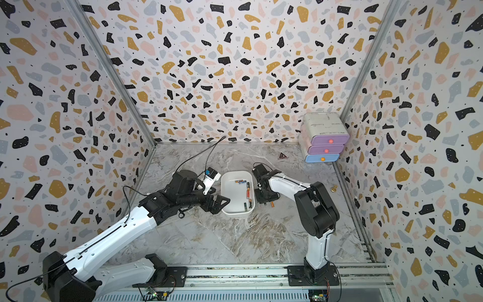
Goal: Take the batteries out of the storage box
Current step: Place the battery at the center of the board, then pick up the battery from the storage box.
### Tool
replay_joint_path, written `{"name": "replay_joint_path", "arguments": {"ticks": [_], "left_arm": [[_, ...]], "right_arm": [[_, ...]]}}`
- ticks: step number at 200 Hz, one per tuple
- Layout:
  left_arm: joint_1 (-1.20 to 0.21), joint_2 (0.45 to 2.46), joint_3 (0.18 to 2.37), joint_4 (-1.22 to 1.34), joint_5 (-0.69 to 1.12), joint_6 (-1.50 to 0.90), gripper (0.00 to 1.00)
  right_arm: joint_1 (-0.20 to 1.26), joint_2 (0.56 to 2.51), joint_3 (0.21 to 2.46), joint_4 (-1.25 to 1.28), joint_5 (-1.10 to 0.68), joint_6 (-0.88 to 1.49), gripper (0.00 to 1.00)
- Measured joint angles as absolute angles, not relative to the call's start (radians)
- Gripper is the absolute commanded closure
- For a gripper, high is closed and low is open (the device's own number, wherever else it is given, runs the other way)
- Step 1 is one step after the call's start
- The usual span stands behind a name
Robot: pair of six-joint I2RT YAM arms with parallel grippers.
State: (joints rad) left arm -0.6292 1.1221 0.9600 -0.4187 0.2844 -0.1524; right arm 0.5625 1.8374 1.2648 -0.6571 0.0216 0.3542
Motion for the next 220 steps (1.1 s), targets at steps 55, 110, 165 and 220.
{"name": "replay_joint_path", "arguments": {"ticks": [55, 110, 165, 220], "left_arm": [[-0.571, 1.393, 1.164, -0.572, 0.200, -0.257, 0.25], [-0.608, 1.783, 1.537, -0.738, 0.141, -0.310, 0.40], [-0.662, 2.041, 1.786, -0.847, 0.106, -0.371, 0.41], [-0.676, 2.178, 1.832, -0.876, 0.113, -0.409, 0.41]], "right_arm": [[0.562, 1.452, 1.257, -0.653, 0.022, 0.305, 0.52], [0.556, 1.158, 0.944, -0.514, 0.147, 0.273, 0.50], [0.555, 1.076, 0.831, -0.506, 0.192, 0.281, 0.49], [0.555, 1.002, 0.832, -0.488, 0.210, 0.262, 0.49]]}}
